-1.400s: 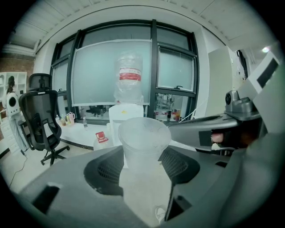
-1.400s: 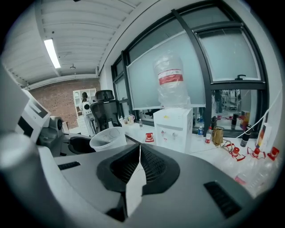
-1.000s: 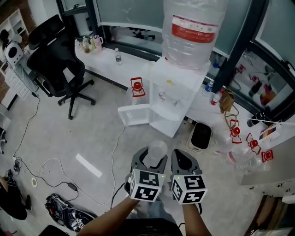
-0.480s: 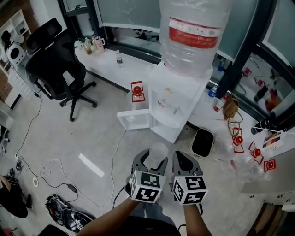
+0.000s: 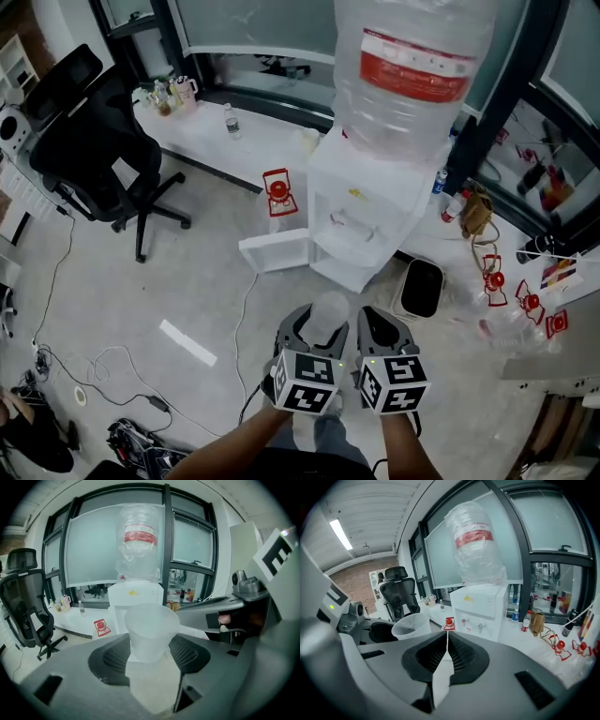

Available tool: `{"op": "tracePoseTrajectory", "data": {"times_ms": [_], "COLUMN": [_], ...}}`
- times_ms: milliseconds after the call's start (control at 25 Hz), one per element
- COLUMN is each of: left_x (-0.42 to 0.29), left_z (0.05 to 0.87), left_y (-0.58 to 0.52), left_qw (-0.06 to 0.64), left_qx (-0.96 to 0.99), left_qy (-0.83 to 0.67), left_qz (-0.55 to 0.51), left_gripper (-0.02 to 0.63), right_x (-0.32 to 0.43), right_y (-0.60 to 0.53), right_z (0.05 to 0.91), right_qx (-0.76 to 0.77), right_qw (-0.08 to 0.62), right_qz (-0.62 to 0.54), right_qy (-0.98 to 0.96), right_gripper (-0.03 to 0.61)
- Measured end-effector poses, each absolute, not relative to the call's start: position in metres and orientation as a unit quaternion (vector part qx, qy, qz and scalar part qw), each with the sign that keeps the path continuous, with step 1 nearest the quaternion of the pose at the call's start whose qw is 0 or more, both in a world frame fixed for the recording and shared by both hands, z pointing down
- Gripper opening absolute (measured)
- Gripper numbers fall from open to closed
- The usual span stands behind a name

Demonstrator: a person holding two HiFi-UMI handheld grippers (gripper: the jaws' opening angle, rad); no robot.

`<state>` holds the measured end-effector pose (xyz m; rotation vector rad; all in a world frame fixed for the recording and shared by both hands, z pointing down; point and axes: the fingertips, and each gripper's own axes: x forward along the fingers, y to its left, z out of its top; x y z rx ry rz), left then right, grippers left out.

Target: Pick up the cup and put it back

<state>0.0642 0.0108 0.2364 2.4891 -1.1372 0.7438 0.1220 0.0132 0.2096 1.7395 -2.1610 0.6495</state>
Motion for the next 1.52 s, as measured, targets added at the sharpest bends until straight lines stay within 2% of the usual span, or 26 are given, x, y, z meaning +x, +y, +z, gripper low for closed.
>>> {"op": "tracePoseTrajectory", "data": {"times_ms": [320,600,1520], "left_x": [0.023,0.020,0.092], "left_z": [0.280,0.346,0.647], "left_y": [-0.049,-0.090,-0.208], "left_qw": [0.162,0.167,0.142], "left_qx": [0.880,0.883,0.906], "left_qy": [-0.355,-0.340,-0.309], "left_qz": [0.271,0.276,0.251], "left_gripper": [0.270,0.268,0.269], "right_x": [0.077,0.076,0.140], "right_y": [-0.043,-0.080,-0.187], "right_z": [0.249,0.307,0.585], "right_qx": [0.630,0.639,0.650], "right_qw": [0.153,0.152,0.174], "right_qz": [0.248,0.253,0.213], "right_qy": [-0.720,-0.710,-0.708], "right_gripper": [0.021,0.021,0.021]}}
